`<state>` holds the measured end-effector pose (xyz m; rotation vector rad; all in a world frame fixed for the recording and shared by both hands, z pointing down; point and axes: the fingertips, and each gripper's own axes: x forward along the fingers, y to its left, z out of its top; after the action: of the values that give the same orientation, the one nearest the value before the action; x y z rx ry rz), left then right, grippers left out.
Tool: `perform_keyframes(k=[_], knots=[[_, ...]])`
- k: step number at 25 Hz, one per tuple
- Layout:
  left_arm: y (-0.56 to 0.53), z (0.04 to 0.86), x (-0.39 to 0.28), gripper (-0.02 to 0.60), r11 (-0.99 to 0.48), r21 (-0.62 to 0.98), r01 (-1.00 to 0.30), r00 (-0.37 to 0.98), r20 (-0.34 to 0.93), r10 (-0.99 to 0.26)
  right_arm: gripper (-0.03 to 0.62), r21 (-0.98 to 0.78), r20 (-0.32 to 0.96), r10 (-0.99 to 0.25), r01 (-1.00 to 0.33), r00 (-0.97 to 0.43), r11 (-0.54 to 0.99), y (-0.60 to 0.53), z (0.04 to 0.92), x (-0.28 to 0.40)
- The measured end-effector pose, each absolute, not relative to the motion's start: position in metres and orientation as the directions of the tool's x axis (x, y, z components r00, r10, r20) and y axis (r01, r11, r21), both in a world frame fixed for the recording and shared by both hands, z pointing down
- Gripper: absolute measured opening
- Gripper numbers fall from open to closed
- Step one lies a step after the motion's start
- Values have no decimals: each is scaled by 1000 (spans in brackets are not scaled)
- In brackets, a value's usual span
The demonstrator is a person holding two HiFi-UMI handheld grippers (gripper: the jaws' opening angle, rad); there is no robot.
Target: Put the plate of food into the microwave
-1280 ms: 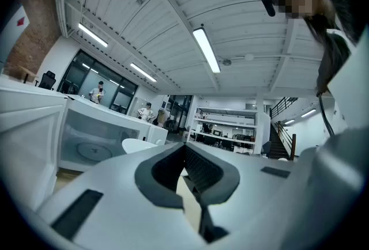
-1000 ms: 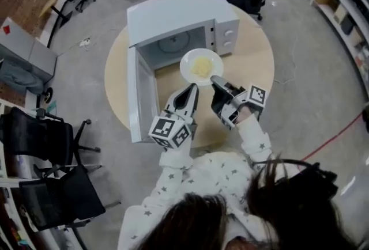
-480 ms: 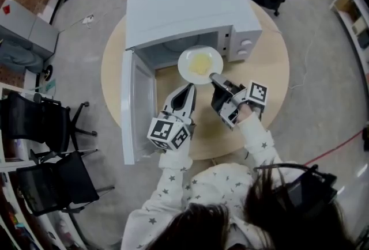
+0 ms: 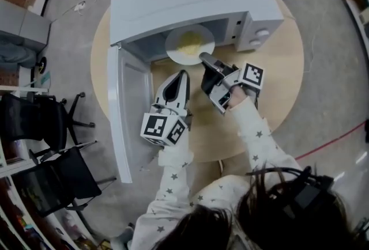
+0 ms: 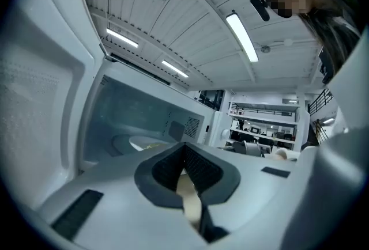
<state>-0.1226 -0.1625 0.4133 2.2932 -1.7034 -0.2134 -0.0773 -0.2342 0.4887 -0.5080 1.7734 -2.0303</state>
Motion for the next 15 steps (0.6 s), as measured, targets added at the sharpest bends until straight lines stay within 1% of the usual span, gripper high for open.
perform_keyframes(k=[4,15], knots=[[-182,423,-130,-3,-273,316,-908,311,74,-947,44,-987,62,-529,25,-846,-156,-254,498,-90],[-209,444,-145,-3,-280,343,-897,332,103,-938,44,-974,181,-552,-72,-814,-214,-273,515,-105]])
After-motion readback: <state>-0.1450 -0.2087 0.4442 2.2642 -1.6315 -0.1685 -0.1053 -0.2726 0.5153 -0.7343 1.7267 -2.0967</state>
